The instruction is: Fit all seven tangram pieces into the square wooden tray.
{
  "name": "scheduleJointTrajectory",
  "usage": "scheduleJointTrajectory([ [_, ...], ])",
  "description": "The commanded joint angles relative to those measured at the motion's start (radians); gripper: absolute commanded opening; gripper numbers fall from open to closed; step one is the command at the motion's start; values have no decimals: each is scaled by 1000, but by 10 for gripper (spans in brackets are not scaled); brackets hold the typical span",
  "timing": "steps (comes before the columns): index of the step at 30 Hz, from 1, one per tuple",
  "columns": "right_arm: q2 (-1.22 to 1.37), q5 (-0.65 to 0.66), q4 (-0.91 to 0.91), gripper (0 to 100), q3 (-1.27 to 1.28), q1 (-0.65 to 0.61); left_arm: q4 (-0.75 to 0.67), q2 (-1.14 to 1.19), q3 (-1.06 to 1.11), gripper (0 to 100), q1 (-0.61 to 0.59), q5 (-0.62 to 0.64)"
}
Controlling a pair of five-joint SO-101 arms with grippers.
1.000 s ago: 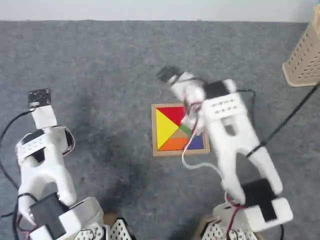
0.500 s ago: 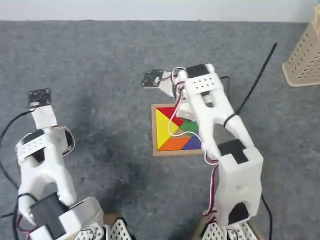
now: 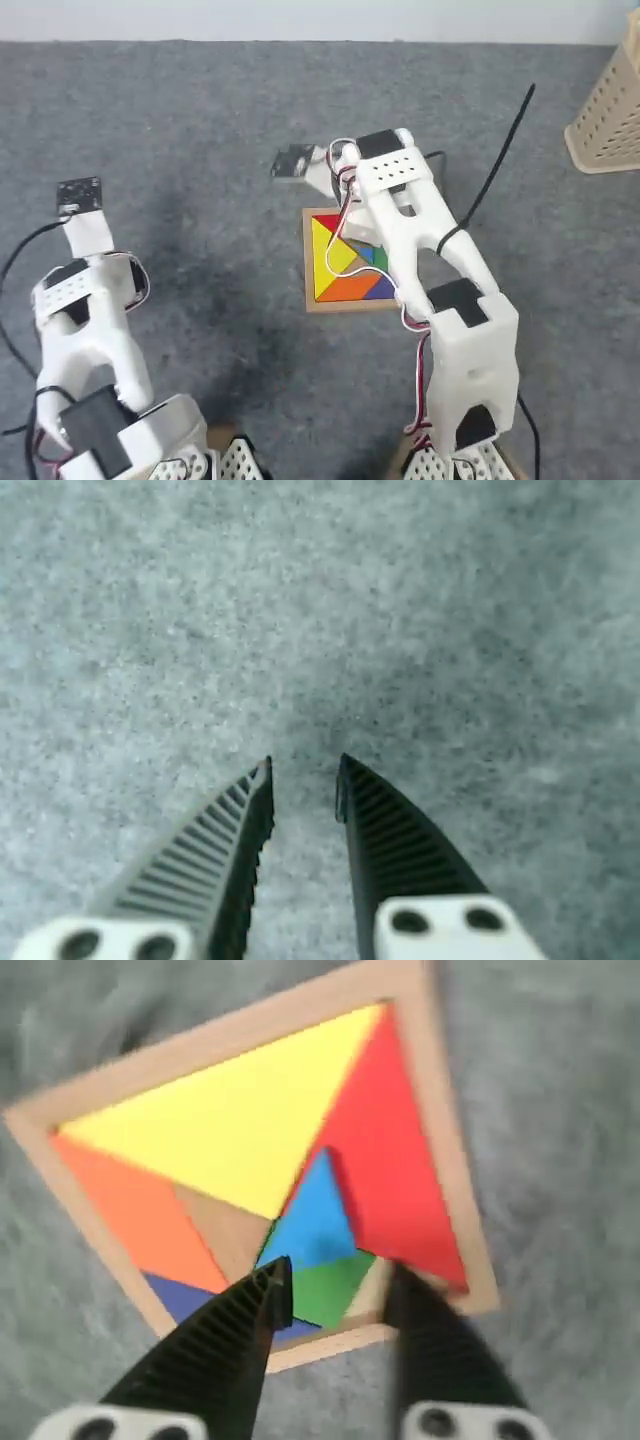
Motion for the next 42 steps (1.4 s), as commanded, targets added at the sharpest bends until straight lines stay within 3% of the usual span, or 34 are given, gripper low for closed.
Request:
scheduleJointTrajectory([
  [1, -162, -212, 50, 13, -57, 18, -20, -2, 2, 102, 6, -12],
  [5, -275, -331, 18, 6, 72, -19, -20, -2, 2, 102, 6, -12],
  [11, -447, -439, -357, 6, 535, -50, -20, -2, 2, 102, 6, -14],
  [15, -483, -451, -475, 6, 690, -77, -20, -2, 2, 102, 6, -14],
  [22, -377, -451, -519, 6, 697, -68, -20, -2, 2, 102, 6, -14],
  [29, -321, -450, -518, 6, 644, 21, -20, -2, 2, 102, 6, -14],
  [36, -197, -420, -516, 6, 516, 137, -20, -2, 2, 102, 6, -14],
  [42, -134, -425, -409, 6, 331, 180, -20, -2, 2, 102, 6, -14],
])
